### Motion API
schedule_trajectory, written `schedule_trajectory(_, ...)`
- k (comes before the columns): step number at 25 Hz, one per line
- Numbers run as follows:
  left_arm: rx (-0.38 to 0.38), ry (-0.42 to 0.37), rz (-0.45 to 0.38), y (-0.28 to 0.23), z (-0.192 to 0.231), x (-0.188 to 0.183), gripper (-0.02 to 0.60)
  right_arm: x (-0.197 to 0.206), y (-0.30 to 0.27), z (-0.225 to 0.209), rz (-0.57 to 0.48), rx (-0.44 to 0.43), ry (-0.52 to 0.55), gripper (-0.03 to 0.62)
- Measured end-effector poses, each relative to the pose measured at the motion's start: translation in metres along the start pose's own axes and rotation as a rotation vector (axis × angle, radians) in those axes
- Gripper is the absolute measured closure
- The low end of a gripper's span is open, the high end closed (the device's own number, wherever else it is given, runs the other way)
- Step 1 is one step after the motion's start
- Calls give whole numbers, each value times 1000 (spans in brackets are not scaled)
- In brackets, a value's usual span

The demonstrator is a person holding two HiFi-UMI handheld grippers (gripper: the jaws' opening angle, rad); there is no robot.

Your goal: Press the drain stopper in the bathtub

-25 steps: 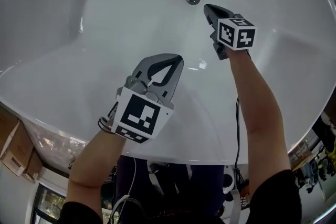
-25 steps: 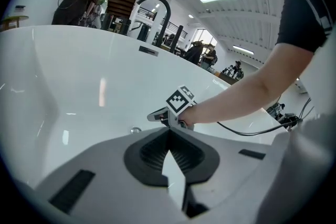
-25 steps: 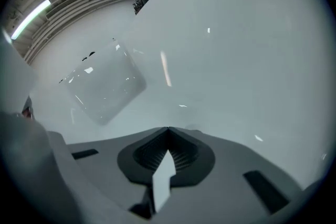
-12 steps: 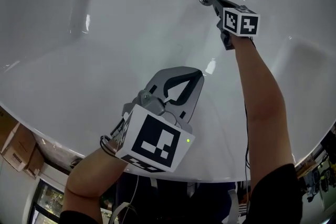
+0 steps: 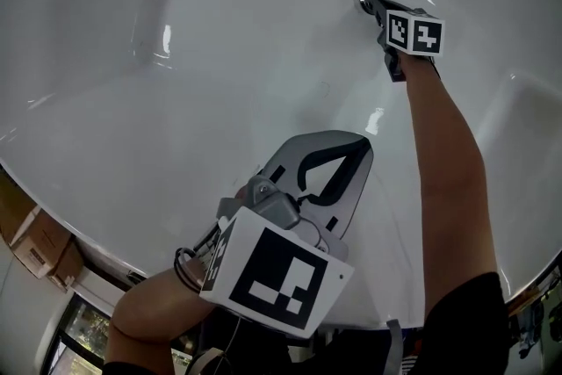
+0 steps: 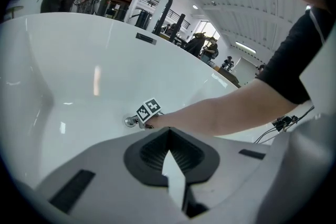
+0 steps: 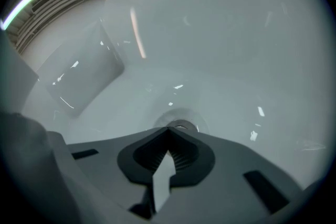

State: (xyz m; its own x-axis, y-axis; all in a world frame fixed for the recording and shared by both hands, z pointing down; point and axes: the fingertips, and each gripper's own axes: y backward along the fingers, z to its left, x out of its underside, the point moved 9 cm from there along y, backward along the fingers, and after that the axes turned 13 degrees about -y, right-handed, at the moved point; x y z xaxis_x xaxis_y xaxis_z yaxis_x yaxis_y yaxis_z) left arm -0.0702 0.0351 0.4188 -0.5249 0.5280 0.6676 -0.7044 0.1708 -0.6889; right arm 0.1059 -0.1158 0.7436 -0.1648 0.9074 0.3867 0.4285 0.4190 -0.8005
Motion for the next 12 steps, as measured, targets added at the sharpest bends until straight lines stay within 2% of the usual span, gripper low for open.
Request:
schedule_trajectory(3,7,28,29,-1,3,3,578,-1,-7,-6,-3,22,-14,582)
schedule_trajectory(8,24,18,82,-4,6,7,578,-3,-17,-8,12,23,-3,582)
schedule_trajectory(12,46,71,75,-4,10,7,578,-5,-26,-10,34,33,4,582)
